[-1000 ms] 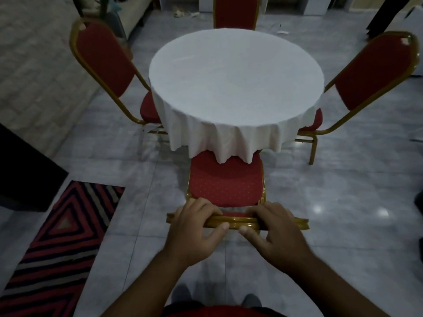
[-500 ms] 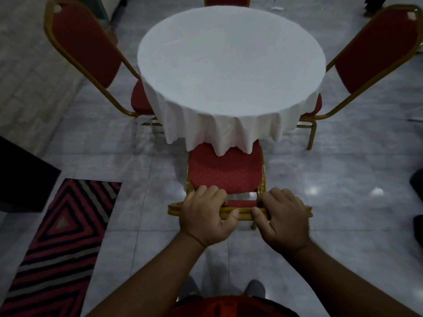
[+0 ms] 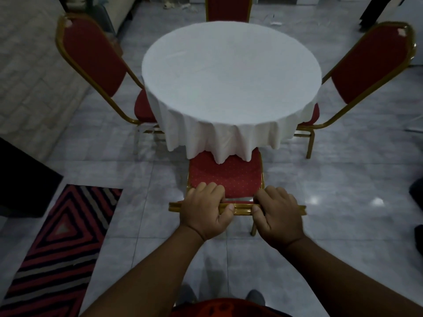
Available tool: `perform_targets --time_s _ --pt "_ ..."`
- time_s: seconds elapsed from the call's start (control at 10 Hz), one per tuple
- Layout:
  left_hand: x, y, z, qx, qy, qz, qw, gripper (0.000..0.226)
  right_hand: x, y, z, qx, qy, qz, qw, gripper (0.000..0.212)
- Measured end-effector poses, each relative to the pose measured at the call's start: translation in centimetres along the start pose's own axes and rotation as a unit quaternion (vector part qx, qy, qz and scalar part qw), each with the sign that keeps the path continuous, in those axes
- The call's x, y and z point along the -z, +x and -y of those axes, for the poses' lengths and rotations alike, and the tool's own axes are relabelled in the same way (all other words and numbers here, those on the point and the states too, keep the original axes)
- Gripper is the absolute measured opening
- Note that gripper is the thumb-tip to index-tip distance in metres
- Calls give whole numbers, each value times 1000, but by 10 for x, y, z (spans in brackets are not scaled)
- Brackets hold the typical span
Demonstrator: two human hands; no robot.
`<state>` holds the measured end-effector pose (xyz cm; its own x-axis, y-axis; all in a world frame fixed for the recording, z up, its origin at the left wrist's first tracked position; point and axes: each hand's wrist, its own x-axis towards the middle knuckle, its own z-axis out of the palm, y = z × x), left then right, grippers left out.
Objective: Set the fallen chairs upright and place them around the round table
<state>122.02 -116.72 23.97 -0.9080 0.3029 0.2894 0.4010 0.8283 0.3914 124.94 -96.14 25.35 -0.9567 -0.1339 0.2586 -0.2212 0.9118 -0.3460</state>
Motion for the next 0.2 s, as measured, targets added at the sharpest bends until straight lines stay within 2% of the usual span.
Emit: perform_targets --time_s 0.1,0.2 --pt "4 5 1 1 -12 43 999 29 3 6 -2 15 12 23 1000 23" --pt "14 16 -6 23 -34 90 995 31 13 21 -7 24 -40 61 997 33"
